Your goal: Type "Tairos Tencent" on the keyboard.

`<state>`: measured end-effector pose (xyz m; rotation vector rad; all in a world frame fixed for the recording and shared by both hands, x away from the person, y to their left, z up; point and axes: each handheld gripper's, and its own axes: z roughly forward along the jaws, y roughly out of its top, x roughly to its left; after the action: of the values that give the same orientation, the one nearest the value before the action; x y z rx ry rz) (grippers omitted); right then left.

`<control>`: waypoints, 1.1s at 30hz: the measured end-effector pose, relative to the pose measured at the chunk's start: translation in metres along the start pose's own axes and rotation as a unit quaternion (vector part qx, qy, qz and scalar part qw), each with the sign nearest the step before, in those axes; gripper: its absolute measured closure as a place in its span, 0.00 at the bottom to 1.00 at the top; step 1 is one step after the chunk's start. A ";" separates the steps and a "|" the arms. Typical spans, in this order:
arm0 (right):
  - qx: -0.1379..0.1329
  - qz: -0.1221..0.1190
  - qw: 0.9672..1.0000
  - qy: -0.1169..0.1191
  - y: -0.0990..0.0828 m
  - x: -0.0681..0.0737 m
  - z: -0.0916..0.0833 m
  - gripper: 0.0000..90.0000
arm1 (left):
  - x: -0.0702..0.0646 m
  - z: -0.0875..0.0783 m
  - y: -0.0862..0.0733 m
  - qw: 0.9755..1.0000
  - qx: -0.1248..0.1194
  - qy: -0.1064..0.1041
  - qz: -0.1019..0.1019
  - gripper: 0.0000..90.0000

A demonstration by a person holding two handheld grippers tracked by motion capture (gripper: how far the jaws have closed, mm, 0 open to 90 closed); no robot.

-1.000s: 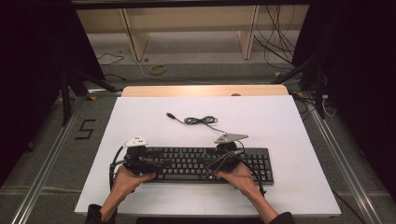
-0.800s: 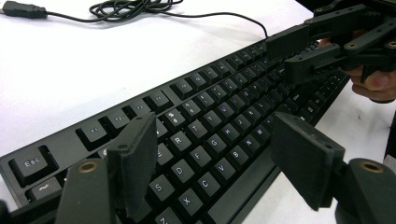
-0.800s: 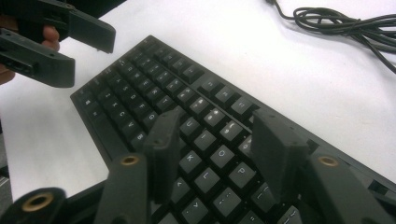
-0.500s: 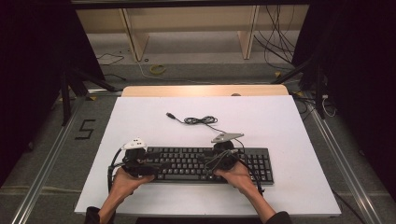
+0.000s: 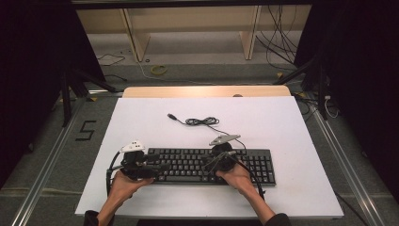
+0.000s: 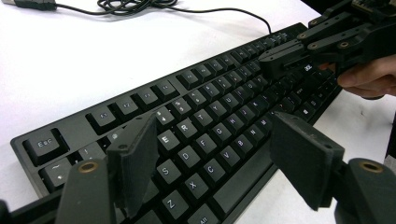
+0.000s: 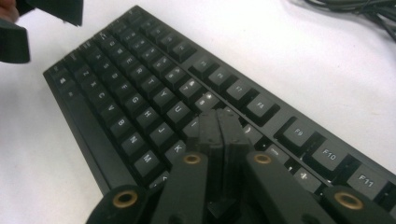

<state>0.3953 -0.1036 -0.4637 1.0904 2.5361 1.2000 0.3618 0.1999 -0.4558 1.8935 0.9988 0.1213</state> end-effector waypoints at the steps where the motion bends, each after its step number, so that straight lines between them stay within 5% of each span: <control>1: 0.002 0.001 1.000 0.000 0.000 0.000 0.001 1.00 | 0.000 0.000 0.000 1.000 0.000 0.000 -0.001 0.35; 33: 0.028 -0.004 1.000 -0.007 -0.003 0.001 0.016 1.00 | -0.004 -0.003 -0.011 1.000 -0.006 -0.005 -0.006 0.35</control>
<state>0.3991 -0.0938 -0.4764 1.0958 2.5755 1.1223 0.3516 0.2014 -0.4617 1.8743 1.0008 0.1094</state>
